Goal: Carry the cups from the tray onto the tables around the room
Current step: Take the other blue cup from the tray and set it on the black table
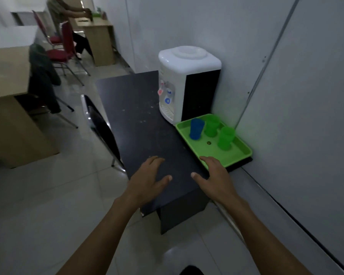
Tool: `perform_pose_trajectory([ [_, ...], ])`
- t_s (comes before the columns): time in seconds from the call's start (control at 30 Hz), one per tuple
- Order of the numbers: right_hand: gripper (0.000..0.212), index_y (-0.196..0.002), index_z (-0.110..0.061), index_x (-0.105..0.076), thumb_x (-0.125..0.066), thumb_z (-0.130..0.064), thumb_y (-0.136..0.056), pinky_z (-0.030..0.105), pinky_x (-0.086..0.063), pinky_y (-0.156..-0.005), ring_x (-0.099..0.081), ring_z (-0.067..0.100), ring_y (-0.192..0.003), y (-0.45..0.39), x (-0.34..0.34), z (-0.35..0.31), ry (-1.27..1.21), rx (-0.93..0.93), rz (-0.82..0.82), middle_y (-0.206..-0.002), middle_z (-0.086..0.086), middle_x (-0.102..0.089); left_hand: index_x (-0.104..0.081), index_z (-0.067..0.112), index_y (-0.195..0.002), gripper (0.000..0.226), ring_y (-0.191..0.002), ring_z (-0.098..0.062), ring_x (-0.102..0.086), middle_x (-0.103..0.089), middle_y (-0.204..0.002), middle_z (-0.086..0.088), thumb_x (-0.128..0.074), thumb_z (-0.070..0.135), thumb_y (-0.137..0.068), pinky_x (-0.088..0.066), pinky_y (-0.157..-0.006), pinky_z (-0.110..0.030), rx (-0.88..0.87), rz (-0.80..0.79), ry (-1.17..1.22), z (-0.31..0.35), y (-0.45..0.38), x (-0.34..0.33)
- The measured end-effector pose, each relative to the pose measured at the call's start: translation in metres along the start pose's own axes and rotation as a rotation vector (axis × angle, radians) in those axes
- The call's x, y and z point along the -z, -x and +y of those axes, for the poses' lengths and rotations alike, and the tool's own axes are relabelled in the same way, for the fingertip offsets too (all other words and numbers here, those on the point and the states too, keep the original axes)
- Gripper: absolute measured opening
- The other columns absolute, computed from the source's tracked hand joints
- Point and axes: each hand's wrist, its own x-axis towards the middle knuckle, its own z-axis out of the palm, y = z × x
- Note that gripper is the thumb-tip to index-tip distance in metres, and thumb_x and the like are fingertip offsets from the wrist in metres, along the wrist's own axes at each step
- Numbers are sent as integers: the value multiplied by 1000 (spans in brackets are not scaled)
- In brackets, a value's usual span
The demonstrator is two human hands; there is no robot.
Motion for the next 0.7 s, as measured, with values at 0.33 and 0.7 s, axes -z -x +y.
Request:
perform_pose_trajectory([
  [0.33, 68, -143, -16, -39, -63, -44, -86, 39, -39, -103, -39, 24, -135, -160, 2, 47, 48, -109, 27, -148, 5, -40, -45, 13, -140, 61, -133, -21, -45, -46, -145, -4, -62, 43, -89, -40, -108, -36, 2, -2, 21, -8, -171, -34],
  [0.7, 70, -137, -15, -41, -70, -36, -78, 39, -47, -86, -46, 30, -122, -306, -9, 84, 156, -132, -33, -132, 11, -48, -52, 13, -133, 65, -123, -23, -54, -55, -135, -6, -54, 53, -81, -46, -100, -43, 177, -47, 62, -12, -294, -67],
])
